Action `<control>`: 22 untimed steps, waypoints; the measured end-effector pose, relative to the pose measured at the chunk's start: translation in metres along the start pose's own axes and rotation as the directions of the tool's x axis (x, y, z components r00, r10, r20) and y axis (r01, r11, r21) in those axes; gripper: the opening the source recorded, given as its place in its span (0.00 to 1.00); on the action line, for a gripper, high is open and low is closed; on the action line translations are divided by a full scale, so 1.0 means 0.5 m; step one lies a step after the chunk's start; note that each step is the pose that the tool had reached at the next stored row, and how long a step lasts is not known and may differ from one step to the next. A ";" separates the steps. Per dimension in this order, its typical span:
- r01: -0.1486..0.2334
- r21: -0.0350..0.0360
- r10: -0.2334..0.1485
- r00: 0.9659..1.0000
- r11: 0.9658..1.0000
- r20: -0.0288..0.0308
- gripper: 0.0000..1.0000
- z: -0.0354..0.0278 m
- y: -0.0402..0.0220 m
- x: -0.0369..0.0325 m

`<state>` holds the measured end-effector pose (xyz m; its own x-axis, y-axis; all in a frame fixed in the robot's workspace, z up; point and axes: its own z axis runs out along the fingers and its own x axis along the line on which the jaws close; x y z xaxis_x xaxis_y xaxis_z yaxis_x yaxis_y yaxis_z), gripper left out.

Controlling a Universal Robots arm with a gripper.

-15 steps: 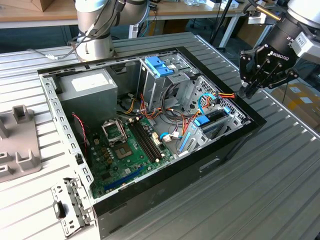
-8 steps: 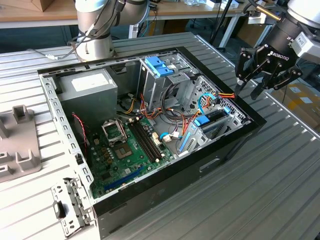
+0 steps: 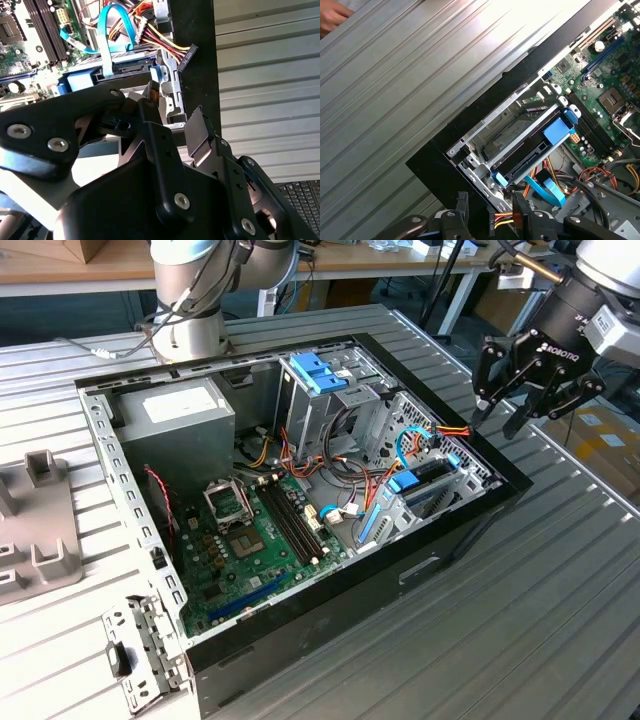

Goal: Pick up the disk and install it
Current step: 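Insert the first disk wire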

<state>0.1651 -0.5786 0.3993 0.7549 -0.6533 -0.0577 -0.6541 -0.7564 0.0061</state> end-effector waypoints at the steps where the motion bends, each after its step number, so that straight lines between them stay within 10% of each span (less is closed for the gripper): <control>1: 0.000 0.000 0.000 1.000 1.000 0.000 0.48 0.001 -0.002 0.002; 22: 0.000 0.000 0.000 1.000 1.000 0.000 0.48 0.011 -0.030 0.035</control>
<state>0.1878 -0.5782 0.3927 0.7549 -0.6534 -0.0576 -0.6542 -0.7563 0.0062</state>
